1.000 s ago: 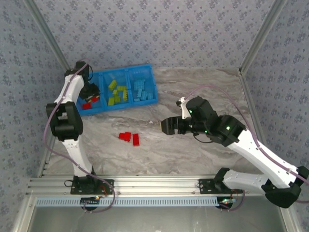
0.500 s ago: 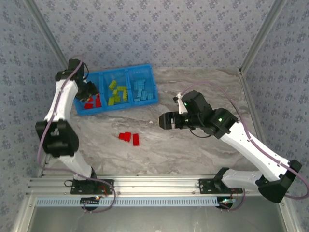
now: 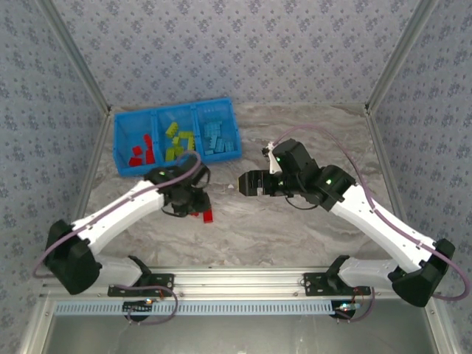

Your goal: Sort the legos into containers by color

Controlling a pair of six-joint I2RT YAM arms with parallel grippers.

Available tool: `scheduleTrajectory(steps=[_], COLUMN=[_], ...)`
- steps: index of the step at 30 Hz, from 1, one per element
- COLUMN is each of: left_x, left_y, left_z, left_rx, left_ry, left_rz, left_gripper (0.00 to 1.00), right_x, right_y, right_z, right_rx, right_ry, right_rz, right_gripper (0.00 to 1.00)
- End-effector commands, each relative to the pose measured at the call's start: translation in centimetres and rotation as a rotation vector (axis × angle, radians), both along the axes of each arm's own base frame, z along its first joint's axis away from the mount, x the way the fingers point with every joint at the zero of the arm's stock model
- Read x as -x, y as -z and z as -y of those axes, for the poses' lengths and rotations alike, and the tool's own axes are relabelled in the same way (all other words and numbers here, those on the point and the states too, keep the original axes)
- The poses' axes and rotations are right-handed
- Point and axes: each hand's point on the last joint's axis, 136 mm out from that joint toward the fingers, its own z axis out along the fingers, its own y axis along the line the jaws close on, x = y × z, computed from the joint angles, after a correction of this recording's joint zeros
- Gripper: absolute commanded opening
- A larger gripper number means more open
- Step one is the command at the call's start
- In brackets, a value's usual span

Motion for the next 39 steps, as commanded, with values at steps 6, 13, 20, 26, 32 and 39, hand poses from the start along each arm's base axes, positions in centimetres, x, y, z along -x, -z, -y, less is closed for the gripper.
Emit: scheduleTrajectory(steps=[6, 13, 20, 26, 32, 39], left_x=[-1.1, -2.1, -2.3, -2.6, -4.3, -9.1], left_y=[4.9, 8.6, 11.1, 9.7, 3.0, -4.8], left_z=[1.4, 1.2, 2.0, 2.5, 3.4, -1.0], left_rx=[-0.138, -0.245, -0.243, -0.215, -0.101, -0.037], left_ry=[-0.108, -0.062, -0.025, -0.019, -0.011, -0.111], left_rz=[0.038, 0.022, -0.022, -0.001, 0.108, 0.249], left_gripper=[0.52, 0.53, 0.41, 0.26, 0.24, 0.24], right_x=[0.7, 1.1, 1.4, 2.1, 3.9, 3.0], right_y=[-0.7, -1.6, -1.5, -1.6, 0.4, -0.7], right_z=[1.9, 3.1, 3.2, 3.1, 3.7, 3.4], right_rx=[-0.030, -0.035, -0.037, -0.047, -0.025, -0.060], right_ry=[0.078, 0.100, 0.091, 0.062, 0.012, 0.033], right_rz=[0.007, 0.031, 0.017, 0.006, -0.045, 0.003], right_gripper=[0.92, 0.92, 0.92, 0.92, 0.91, 0.91])
